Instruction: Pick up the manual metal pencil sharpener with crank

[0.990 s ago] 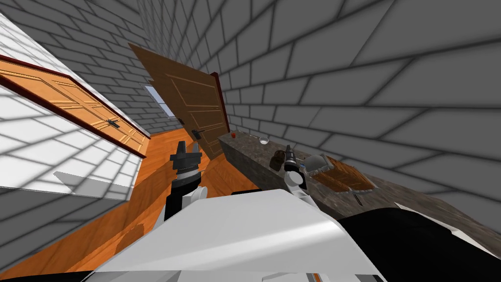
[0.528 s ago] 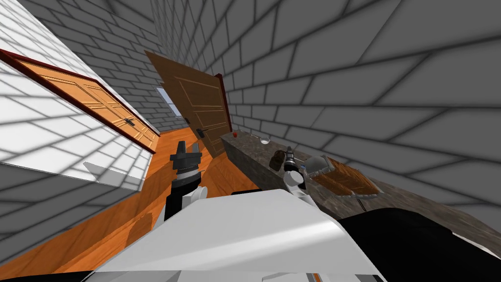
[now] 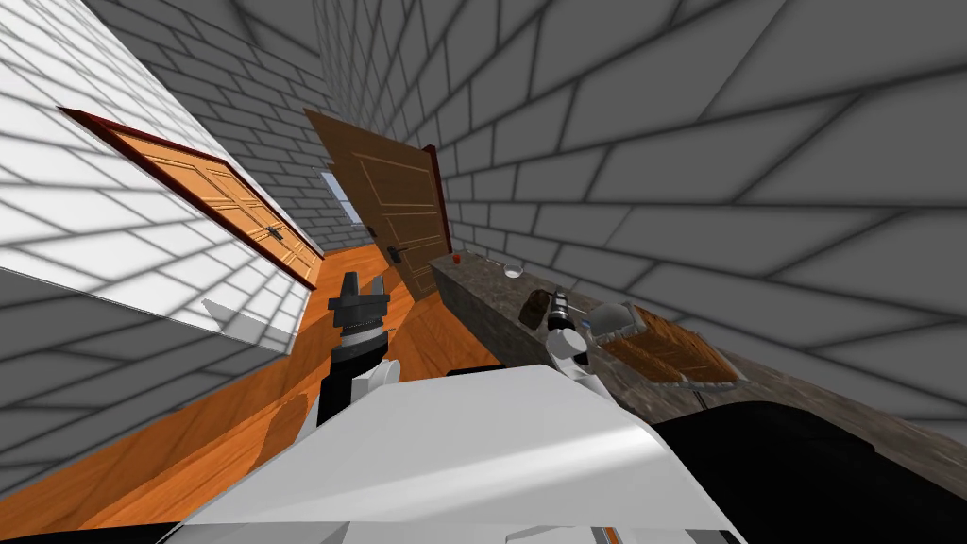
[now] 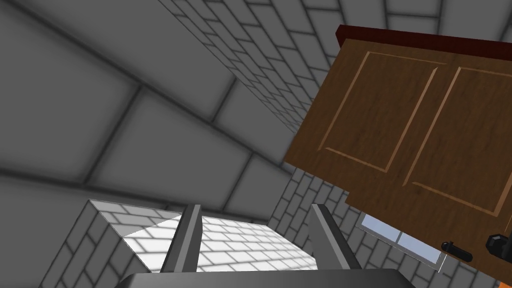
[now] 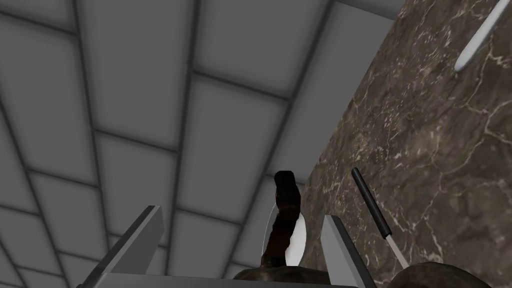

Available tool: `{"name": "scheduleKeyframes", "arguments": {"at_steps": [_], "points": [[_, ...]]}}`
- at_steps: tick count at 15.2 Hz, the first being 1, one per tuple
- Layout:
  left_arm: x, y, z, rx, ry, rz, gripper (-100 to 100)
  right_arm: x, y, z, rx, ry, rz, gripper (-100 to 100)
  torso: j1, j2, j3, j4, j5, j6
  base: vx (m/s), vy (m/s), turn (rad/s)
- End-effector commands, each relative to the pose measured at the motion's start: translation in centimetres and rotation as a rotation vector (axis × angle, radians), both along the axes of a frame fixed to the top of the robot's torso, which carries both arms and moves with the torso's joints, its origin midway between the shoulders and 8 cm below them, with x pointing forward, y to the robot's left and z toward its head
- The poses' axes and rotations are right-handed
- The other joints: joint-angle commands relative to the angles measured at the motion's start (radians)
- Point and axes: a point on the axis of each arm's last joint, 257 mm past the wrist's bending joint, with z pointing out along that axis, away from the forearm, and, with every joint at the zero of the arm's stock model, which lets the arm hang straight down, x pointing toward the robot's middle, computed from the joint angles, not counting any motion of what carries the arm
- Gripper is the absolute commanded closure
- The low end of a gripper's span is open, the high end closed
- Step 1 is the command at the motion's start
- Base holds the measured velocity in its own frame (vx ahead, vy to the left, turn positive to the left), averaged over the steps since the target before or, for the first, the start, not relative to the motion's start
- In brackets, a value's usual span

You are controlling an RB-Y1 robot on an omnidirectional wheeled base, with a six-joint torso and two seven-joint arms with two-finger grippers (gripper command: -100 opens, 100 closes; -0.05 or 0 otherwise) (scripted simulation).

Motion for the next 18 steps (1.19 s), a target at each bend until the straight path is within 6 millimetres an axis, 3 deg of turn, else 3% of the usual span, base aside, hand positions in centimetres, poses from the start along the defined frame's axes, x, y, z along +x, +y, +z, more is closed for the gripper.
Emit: {"name": "scheduleKeyframes", "arguments": {"at_steps": [1, 7, 8, 13, 14, 18], "points": [[0.0, 0.0, 0.0, 0.0, 0.0, 0.0, 0, 0.0, 0.0, -1.0, 0.082, -0.013, -0.005, -100, 0.0, 0.0, 0.0, 0.0, 0.0, 0.0, -0.043, -0.047, 0.13], [0.0, 0.0, 0.0, 0.0, 0.0, 0.0, 0, 0.0, -0.1, -1.8, 0.143, -0.021, -0.008, -100, 0.001, -0.001, 0.0, 0.0, 0.0, 0.0, -0.03, -0.029, 0.051], [0.0, 0.0, 0.0, 0.0, 0.0, 0.0, 0, 0.0, -0.1, -1.8, 0.142, -0.021, -0.008, 100, 0.002, -0.001, -0.001, 0.0, 0.0, 0.0, 0.0, 0.0, 0.0], [0.0, 0.0, 0.0, 0.0, 0.0, 0.0, 0, 0.0, -0.1, -1.8, 0.142, -0.021, -0.009, 100, 0.003, -0.003, -0.002, -0.001, 0.001, 0.0, 0.0, 0.0, 0.0], [0.0, 0.0, 0.0, 0.0, 0.0, 0.0, 0, -0.3, -1.3, -2.6, 0.142, -0.013, -0.01, -100, 0.003, -0.003, -0.002, -0.001, 0.001, 0.0, -0.028, -0.028, 0.146], [0.0, 0.0, 0.0, 0.0, 0.0, 0.0, 0, -0.6, -2.5, -3.5, 0.146, -0.004, -0.011, -100, 0.0, 0.002, 0.001, 0.0, 0.0, 0.0, -0.072, -0.046, 0.147]]}}
